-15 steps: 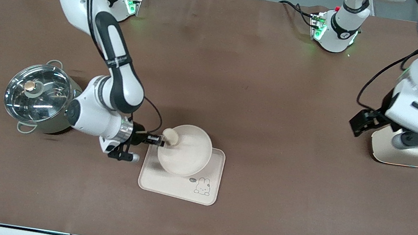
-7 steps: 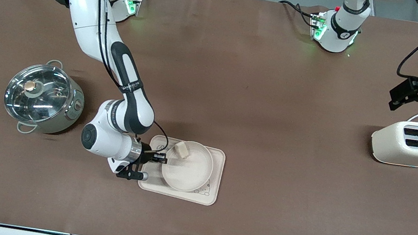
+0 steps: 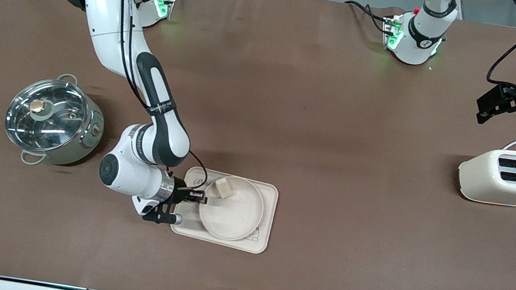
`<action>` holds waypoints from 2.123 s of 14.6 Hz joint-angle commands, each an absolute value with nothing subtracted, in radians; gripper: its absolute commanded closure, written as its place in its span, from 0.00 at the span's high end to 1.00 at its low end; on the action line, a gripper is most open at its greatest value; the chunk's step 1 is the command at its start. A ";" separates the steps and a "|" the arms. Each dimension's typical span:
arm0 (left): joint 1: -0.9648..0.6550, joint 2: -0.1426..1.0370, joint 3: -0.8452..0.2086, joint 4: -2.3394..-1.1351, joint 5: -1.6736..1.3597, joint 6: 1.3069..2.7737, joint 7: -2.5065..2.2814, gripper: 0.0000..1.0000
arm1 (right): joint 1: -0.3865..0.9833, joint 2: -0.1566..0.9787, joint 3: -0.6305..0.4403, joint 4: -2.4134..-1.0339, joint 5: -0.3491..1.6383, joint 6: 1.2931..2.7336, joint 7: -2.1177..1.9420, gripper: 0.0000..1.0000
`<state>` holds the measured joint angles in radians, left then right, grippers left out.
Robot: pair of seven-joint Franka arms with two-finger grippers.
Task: Place bun in plate and plate on tray
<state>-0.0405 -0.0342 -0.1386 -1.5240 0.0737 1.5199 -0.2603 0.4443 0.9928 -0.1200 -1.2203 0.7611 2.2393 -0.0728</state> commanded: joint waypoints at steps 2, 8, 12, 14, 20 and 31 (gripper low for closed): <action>-0.038 -0.046 -0.150 -1.540 0.048 1.525 -0.244 1.00 | 0.413 0.976 -0.110 -1.198 0.738 2.197 -0.054 0.92; -0.034 -0.055 -0.149 -1.569 0.006 1.525 -0.229 1.00 | 0.299 0.899 -0.094 -1.189 0.750 1.950 -0.049 1.00; -0.031 -0.054 -0.140 -1.566 0.005 1.526 -0.207 1.00 | 0.232 0.827 -0.103 -1.186 0.762 1.781 0.057 1.00; -0.031 -0.051 -0.140 -1.563 0.005 1.528 -0.207 1.00 | 0.221 0.722 -0.145 -1.187 0.743 1.735 0.072 1.00; -0.031 -0.048 -0.140 -1.563 0.003 1.534 -0.209 1.00 | 0.209 0.358 -0.187 -1.252 0.318 1.591 0.057 1.00; -0.009 -0.051 -0.140 -1.563 -0.020 1.539 -0.209 1.00 | 0.071 0.082 -0.169 -1.334 0.017 1.447 -0.196 1.00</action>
